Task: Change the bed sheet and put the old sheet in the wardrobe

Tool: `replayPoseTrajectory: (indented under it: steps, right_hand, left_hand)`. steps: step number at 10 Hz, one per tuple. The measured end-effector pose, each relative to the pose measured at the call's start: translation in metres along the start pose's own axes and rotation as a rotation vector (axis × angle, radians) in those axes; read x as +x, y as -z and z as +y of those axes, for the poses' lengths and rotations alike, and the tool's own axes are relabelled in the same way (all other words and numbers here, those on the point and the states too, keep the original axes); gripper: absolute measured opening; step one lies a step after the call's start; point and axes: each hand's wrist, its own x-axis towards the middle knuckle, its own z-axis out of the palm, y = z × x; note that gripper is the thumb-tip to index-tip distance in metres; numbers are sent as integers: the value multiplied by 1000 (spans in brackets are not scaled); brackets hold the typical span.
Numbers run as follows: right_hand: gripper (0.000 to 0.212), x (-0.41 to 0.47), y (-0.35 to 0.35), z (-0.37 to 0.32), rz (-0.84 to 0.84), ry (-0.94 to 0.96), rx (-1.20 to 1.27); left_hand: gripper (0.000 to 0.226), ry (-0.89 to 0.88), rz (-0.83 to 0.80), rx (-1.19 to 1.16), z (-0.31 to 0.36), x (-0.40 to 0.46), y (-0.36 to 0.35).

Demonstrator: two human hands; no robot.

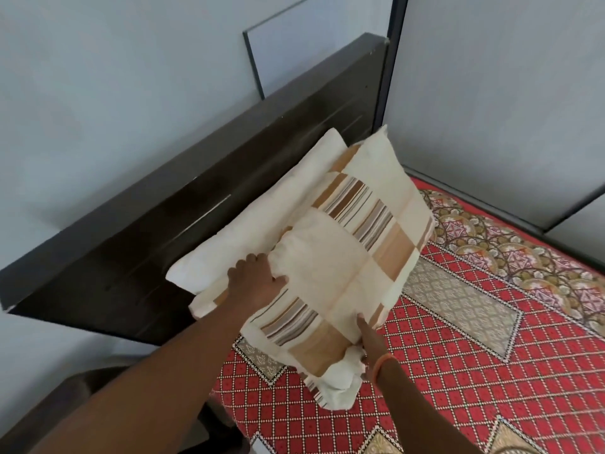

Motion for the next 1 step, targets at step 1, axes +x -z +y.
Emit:
replayPoseTrajectory:
  steps: [1]
  right_hand:
    - [68,-40,3,-8,17,176,-69]
  left_hand:
    - [58,-100,63,132,2,-55,25]
